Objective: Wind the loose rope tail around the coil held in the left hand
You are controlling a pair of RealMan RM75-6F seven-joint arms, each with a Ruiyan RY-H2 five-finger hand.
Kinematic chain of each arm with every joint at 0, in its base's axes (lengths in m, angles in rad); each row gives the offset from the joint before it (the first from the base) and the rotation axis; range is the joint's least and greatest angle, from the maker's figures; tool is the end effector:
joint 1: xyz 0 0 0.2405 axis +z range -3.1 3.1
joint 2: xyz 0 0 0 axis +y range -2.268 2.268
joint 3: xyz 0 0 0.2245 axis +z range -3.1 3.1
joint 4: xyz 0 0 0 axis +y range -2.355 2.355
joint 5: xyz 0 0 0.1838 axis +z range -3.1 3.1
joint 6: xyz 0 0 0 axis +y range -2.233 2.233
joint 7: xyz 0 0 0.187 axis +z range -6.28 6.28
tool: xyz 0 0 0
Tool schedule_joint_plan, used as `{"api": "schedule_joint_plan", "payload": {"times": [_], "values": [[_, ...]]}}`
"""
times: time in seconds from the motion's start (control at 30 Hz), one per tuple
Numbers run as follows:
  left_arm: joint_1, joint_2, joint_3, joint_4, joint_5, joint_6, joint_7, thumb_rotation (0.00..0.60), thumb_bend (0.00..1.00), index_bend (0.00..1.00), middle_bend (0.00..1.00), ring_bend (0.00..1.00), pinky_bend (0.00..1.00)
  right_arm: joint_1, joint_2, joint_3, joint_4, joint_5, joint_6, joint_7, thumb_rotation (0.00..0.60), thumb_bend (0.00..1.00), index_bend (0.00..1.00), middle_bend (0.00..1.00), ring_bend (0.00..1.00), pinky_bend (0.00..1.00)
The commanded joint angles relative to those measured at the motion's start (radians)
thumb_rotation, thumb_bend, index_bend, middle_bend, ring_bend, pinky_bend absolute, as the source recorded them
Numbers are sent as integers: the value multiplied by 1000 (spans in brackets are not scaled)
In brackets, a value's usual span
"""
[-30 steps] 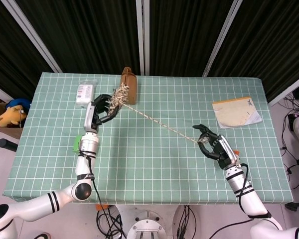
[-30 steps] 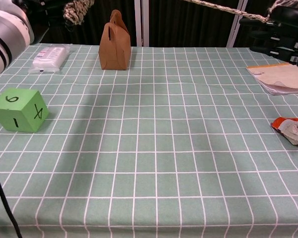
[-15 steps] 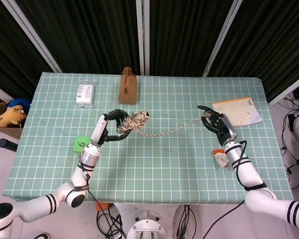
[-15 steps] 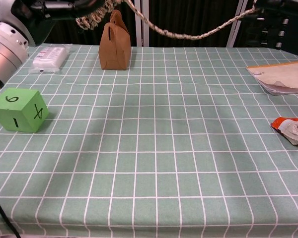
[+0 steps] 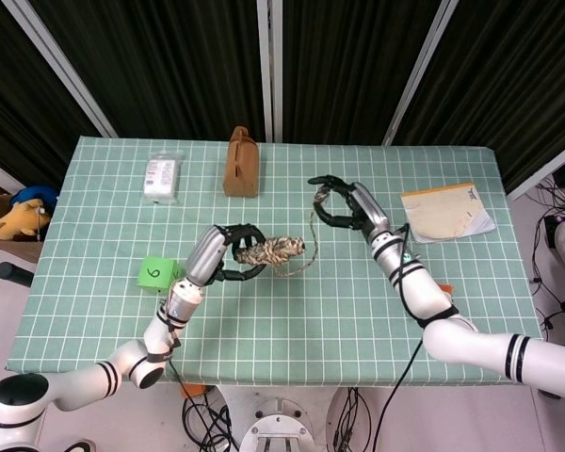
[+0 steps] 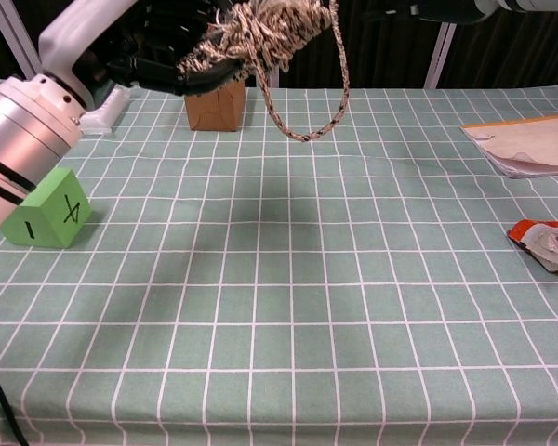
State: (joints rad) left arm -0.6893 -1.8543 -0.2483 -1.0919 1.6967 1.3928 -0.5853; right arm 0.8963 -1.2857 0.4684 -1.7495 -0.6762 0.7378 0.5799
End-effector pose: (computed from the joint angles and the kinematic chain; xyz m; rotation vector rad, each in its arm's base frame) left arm -0.0480 0.3336 0.0095 -1.6000 -1.1403 -1.9823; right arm -0.0315 -0.3936 0.0624 1.1696 -2.1729 1.5568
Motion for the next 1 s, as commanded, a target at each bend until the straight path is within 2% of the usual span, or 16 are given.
{"api": "schedule_joint_plan", "payload": {"times": [0.03,0.2,0.43,0.57,1.0], "values": [[-19,-42,36,67,28,27,52,600,413,805,797,706,743,115,-12,6,0,108,-6,-138,600,480,1000,234,0,0],[-47,-82,53,136,33,35,89,600,413,805,797,706,744,215,-34,0,10,190,-4,-258,600,477,1000,219,0,0],[-72,-112,32,170,-26,2,112,600,412,805,798,707,745,282,-53,-17,-4,216,7,-362,600,477,1000,219,0,0],[-72,-129,12,168,-76,-13,128,600,412,807,799,708,747,287,-72,-37,-15,184,15,-395,600,477,1000,219,0,0],[-70,-132,-53,96,-246,-134,90,600,412,812,802,713,750,218,-61,-35,-92,32,-27,-351,600,477,1000,219,0,0]]}}
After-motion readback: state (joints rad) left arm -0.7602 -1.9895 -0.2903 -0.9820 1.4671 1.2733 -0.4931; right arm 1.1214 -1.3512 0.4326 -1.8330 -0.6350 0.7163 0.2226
